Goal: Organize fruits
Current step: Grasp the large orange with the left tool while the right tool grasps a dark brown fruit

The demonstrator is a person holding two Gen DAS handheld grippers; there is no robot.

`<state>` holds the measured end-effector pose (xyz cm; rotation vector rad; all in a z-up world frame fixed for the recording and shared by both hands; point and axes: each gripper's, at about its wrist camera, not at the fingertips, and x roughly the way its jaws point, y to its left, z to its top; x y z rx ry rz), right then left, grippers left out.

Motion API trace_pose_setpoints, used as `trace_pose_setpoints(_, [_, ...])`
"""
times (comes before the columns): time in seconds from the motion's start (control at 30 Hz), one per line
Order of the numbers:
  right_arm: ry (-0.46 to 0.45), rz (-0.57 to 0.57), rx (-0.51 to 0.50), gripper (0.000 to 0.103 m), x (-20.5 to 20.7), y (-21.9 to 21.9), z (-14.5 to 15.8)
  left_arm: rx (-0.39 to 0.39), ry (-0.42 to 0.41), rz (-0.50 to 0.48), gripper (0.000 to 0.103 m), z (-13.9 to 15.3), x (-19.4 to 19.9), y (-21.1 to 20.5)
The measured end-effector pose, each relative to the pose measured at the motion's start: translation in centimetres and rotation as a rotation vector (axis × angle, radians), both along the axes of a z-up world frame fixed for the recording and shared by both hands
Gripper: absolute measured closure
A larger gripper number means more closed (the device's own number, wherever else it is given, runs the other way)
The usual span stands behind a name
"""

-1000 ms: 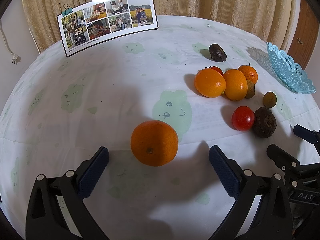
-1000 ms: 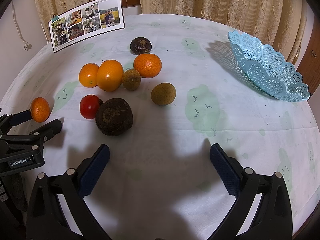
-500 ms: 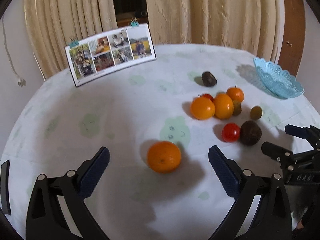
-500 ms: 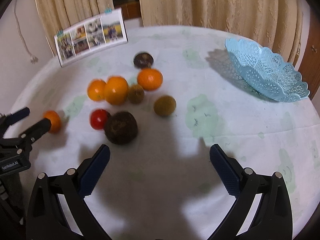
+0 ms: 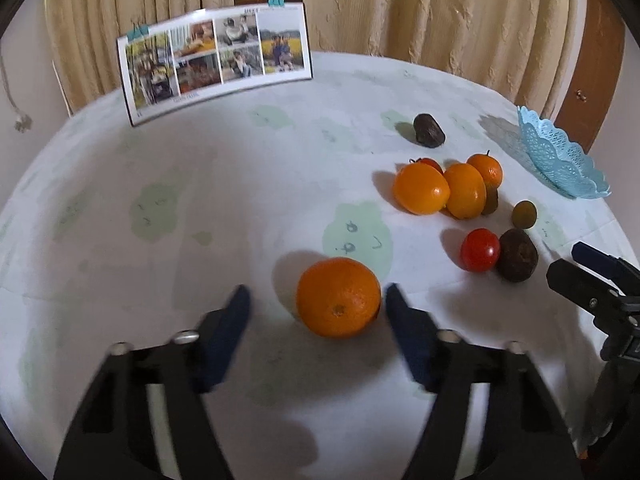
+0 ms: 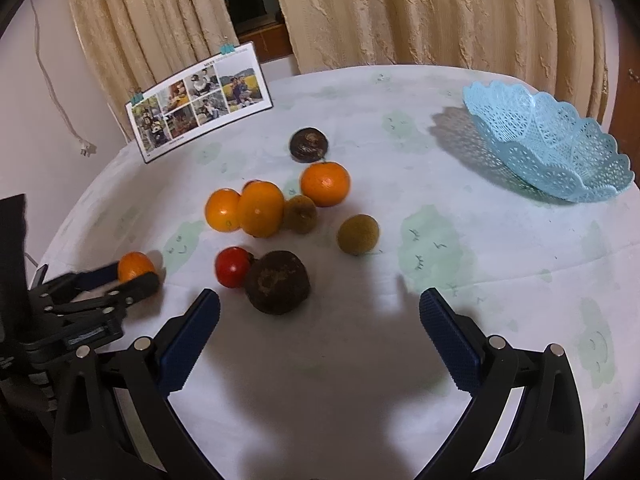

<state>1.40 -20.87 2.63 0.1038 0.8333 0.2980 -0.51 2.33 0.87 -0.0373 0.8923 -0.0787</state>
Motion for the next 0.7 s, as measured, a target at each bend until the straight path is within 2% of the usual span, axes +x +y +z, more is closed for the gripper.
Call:
trace_pose_setpoints(0.07, [-0.012, 0.013, -0.011, 0.002, 0.0, 0.6, 0.2, -0.028, -0.010, -0.005, 0.057, 0.2, -0.2, 0.2])
trace_pose_setpoints(0.13, [-0.017, 0.027, -0.019, 0.004, 0.1, 1.2, 0.4, -0.054, -0.022, -0.018, 0.063, 0.4, -0.4, 0.2])
trace_pose_setpoints(0.2, [-0.015, 0.039, -0.029, 0.017, 0.3, 1.7, 0.3, -0.052, -0.025, -0.017, 0.063, 0.4, -0.6, 0.1])
trace_pose_setpoints(0.4, [0.031, 0.055, -0.040, 0.036, 1.7, 2.4, -0.5, -0.069, -0.046, -0.006, 0.063, 0.9, -0.7, 0.4])
trace_pose_setpoints(0.57, [0.048, 0.060, -0.050, 0.039, 2.3, 2.9, -1.0, -0.068, -0.053, 0.002, 0.063, 1.1, -0.8, 0.7])
trace_pose_setpoints(0.7, [0.060, 0.076, -0.055, 0.049, 2.4, 3.2, -1.5, -0.066, -0.060, 0.009, 0.063, 1.4, -0.9, 0.8])
